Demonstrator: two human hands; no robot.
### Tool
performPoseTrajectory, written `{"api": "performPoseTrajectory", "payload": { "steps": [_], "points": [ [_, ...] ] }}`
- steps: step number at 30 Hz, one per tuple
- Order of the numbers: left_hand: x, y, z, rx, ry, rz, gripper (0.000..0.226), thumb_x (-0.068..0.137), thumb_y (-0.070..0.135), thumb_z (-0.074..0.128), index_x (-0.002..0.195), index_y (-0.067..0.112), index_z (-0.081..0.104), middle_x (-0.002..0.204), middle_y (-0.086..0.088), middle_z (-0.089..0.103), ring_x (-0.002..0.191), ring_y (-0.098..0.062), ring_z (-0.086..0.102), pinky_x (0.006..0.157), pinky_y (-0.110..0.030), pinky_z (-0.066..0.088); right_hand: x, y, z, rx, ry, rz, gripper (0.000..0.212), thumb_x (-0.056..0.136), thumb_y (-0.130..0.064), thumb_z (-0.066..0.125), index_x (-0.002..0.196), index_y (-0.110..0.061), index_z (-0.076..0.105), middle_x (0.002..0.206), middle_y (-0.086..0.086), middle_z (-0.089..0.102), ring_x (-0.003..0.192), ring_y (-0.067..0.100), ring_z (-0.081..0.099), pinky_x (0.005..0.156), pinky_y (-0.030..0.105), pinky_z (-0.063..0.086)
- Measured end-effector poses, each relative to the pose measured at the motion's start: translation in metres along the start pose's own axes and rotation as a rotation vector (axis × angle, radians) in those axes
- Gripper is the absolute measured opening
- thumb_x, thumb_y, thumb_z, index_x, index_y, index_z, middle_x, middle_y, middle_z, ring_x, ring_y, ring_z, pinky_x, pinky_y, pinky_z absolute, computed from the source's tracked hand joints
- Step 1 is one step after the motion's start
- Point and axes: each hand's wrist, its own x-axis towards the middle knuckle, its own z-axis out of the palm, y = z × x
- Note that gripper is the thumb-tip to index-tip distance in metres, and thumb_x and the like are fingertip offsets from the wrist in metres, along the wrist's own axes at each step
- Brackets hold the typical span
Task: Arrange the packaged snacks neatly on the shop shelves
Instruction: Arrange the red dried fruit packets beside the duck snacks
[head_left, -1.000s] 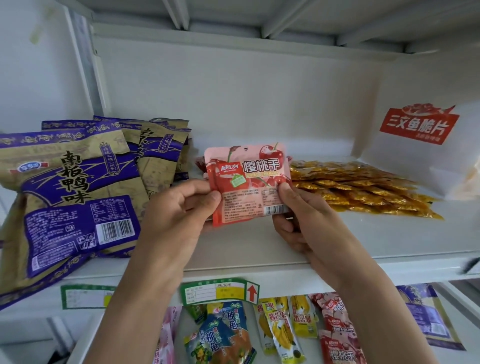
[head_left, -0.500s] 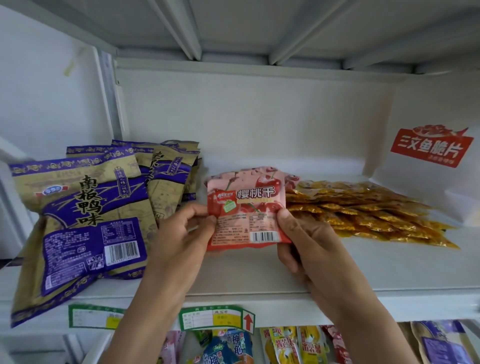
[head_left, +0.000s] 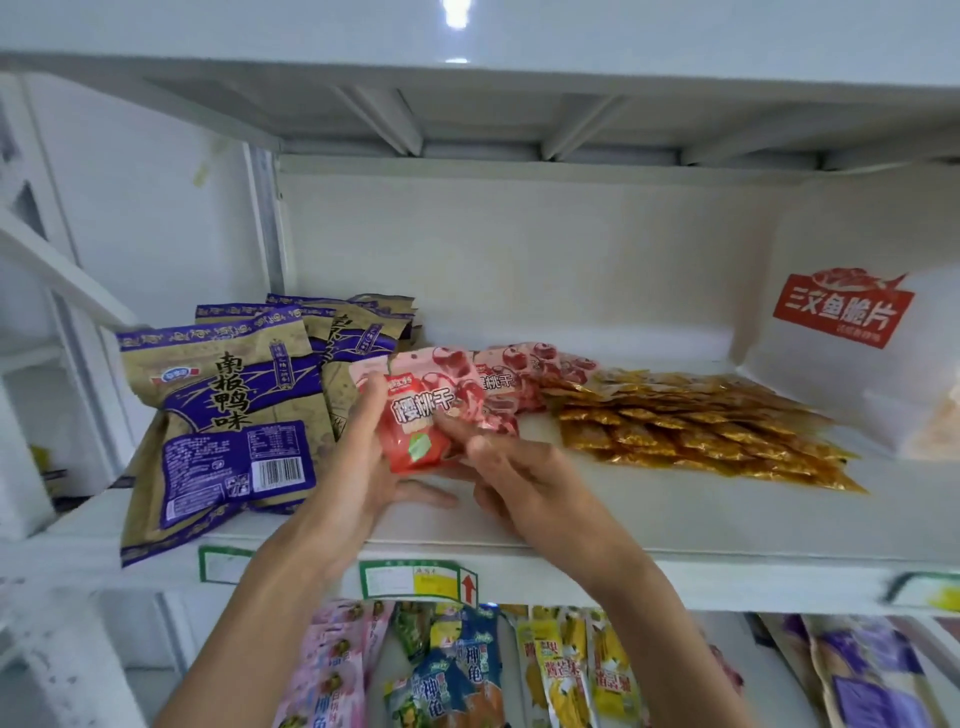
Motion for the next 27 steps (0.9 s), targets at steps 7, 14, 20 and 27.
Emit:
{"api": "performPoseTrajectory", "payload": {
  "steps": [7,14,20,27],
  "points": [
    [-0.006,-0.008,0.004,0.309,0.137,-0.051,0.033,0.091,0.039,0.068,0.119,0.021,0.068,0.109,-0.006,0.079,0.092,-0.020,0.076,0.089,-0.034,0.060,-0.002,0.003,-0.003,0.016,0.283,0.146,0.022,0.104,-0.022,0.064,0.125,-0.018,0.067,0.064,-0.023,0.059,0.047,-0.007,0.051,0.048,0.008,0.037],
    [-0.003,-0.011,0.002,0.413,0.252,0.087,0.058,0.073,0.037,0.086,0.124,0.029,0.059,0.114,0.000,0.077,0.104,-0.012,0.074,0.097,-0.041,0.059,0.018,0.009,0.005,-0.611,0.284,0.398,0.027,0.098,-0.045,0.066,0.090,-0.019,0.070,0.088,-0.002,0.074,0.081,0.020,0.070,0.078,0.039,0.061],
    [0.005,-0.013,-0.002,0.707,0.265,0.194,0.091,0.083,0.052,0.075,0.156,0.024,0.029,0.140,0.004,0.049,0.130,-0.011,0.050,0.113,-0.036,0.040,0.027,0.007,0.002,-0.880,0.275,0.461,0.031,0.095,-0.054,0.063,0.096,-0.023,0.068,0.088,-0.004,0.068,0.085,0.022,0.067,0.079,0.036,0.058],
    [0.003,-0.028,0.015,1.367,0.143,0.406,0.030,0.102,0.048,0.051,0.131,0.043,0.056,0.129,0.015,0.041,0.129,-0.011,0.035,0.104,-0.034,0.036,0.046,0.002,-0.024,-1.062,0.095,0.486,0.040,0.092,-0.061,0.064,0.078,-0.024,0.061,0.082,-0.005,0.065,0.084,0.020,0.064,0.087,0.041,0.056]
  ]
}}
